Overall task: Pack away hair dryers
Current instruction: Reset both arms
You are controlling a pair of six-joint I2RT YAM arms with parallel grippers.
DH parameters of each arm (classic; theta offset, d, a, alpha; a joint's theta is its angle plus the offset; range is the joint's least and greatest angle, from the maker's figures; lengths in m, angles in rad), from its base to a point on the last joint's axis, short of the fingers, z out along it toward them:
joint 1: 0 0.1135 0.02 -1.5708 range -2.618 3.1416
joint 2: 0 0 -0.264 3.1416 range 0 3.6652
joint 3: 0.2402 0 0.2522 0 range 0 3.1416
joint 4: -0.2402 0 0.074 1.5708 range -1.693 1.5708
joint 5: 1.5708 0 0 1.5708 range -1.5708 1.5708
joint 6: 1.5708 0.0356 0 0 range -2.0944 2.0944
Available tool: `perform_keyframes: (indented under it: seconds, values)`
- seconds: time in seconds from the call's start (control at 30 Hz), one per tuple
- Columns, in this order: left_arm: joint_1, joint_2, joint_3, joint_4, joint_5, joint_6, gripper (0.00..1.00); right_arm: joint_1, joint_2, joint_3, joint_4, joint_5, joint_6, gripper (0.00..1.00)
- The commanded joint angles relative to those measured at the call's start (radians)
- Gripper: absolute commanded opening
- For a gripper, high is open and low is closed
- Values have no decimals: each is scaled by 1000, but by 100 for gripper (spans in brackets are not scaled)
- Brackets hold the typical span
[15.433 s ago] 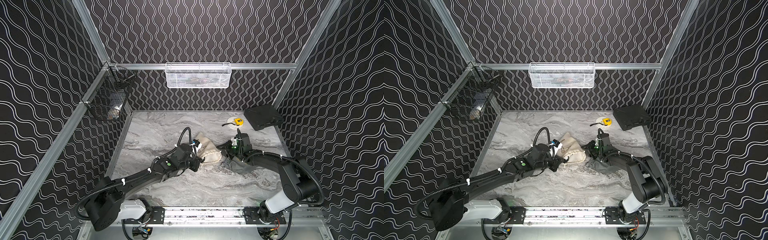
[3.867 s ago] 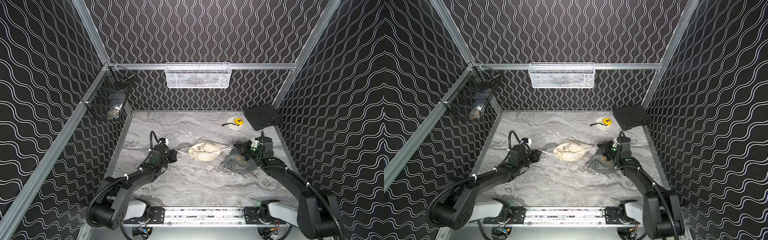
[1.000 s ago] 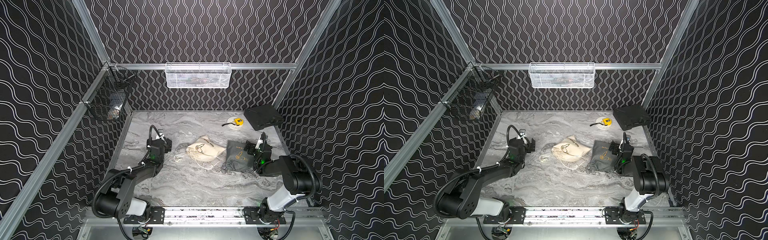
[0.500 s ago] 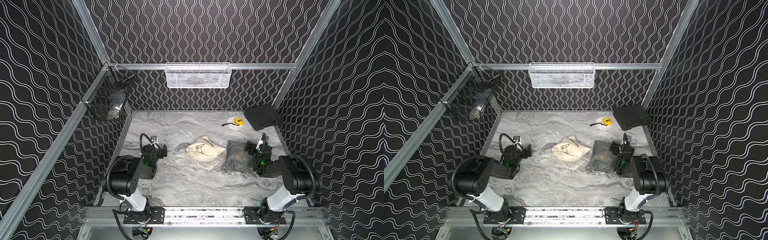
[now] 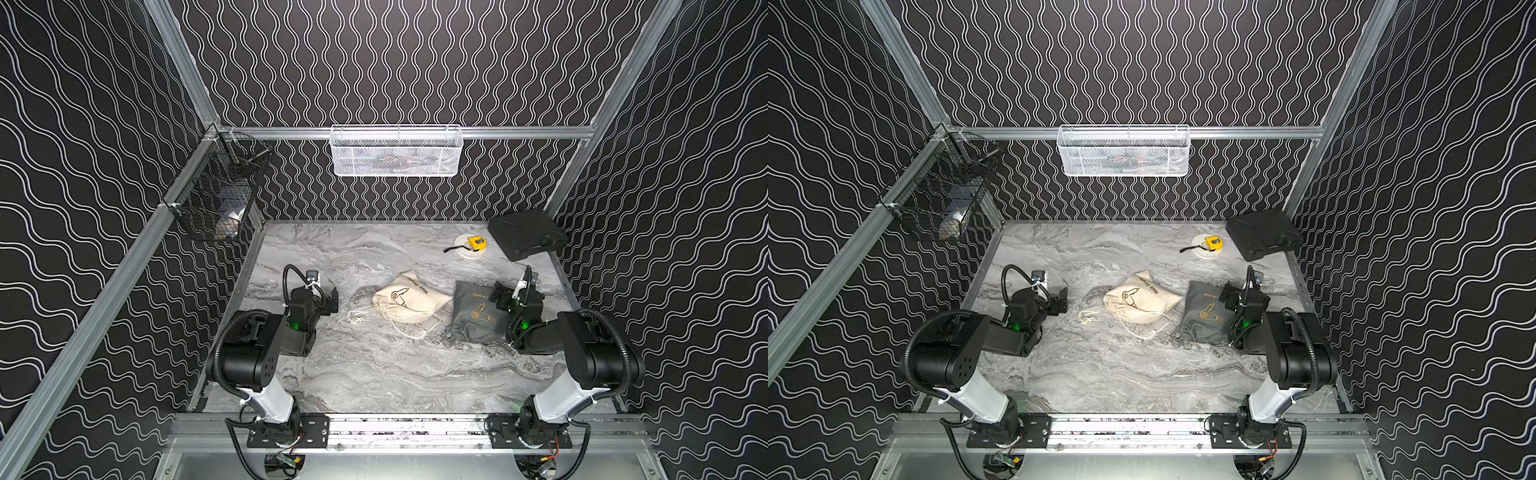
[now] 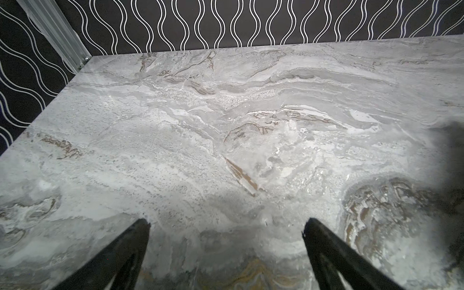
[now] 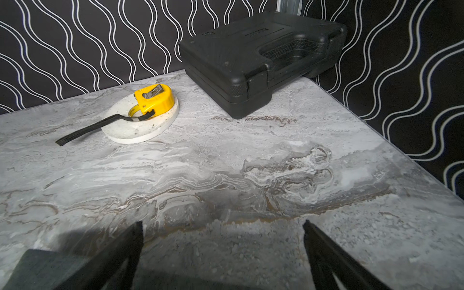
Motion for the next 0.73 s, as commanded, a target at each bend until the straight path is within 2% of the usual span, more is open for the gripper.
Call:
perform_keyframes:
  seconds: [0.0, 0.7]
  values:
    - [-8, 3, 5, 29, -20, 18, 99, 0, 0, 4, 11, 8, -4, 100]
    - [-20, 1, 4, 26, -31, 20, 99, 2, -2, 3, 13, 3, -9, 100]
